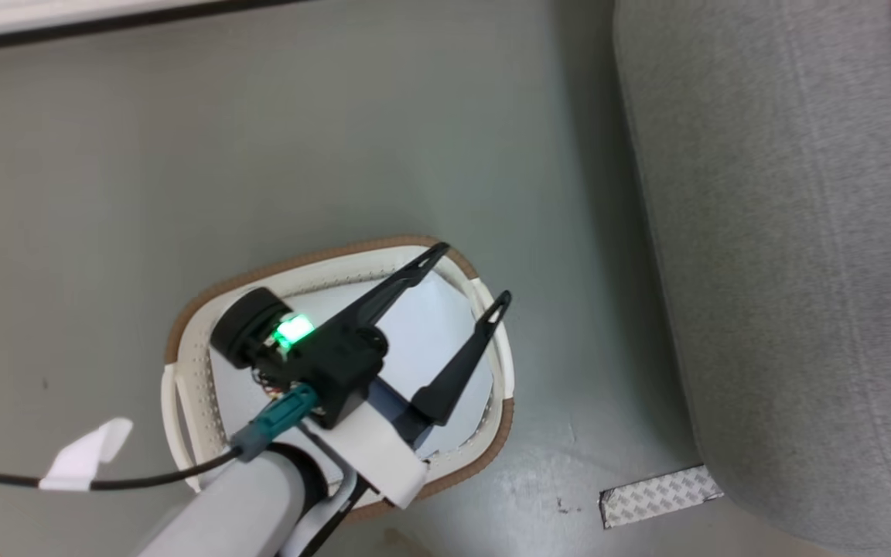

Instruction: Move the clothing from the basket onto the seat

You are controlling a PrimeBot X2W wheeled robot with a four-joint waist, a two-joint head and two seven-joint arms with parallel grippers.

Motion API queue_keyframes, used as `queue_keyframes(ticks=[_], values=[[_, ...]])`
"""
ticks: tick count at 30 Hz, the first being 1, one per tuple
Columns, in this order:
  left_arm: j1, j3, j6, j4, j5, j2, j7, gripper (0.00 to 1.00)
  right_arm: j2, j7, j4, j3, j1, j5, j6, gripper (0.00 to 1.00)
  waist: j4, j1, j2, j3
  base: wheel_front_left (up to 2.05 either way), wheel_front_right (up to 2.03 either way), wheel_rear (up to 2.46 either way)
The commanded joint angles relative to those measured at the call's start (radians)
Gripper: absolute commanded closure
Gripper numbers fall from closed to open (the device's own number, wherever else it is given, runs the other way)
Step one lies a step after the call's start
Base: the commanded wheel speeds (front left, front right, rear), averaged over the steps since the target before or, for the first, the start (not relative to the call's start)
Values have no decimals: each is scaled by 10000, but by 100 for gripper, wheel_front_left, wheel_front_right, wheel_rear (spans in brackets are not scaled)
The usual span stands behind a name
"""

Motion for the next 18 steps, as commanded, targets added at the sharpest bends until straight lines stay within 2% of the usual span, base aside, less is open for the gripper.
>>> queue_keyframes(ticks=[1, 7, 10, 18], values=[[150, 102, 76, -53, -132, 94, -128, 0, 54, -76, -197, 182, -106, 5, -26, 0, -137, -1, 0, -247, 0, 0, 0], [643, 450, 376, 377, -465, 87, -627, 0, 620, -61, -1582, 2073, 1457, 746, -27, 0, -287, -1, 0, -1358, 0, 0, 0], [936, 744, 513, 725, -839, 36, -952, 0, 1010, -64, -2642, 3124, 2666, 1431, -26, 0, -247, -1, 0, -2013, 0, 0, 0], [2026, 1470, 952, 2351, -1649, -186, -2028, 0, 1409, -63, -4835, 5192, 6095, 2742, -26, 0, 65, -1, 0, -4033, 0, 0, 0]])
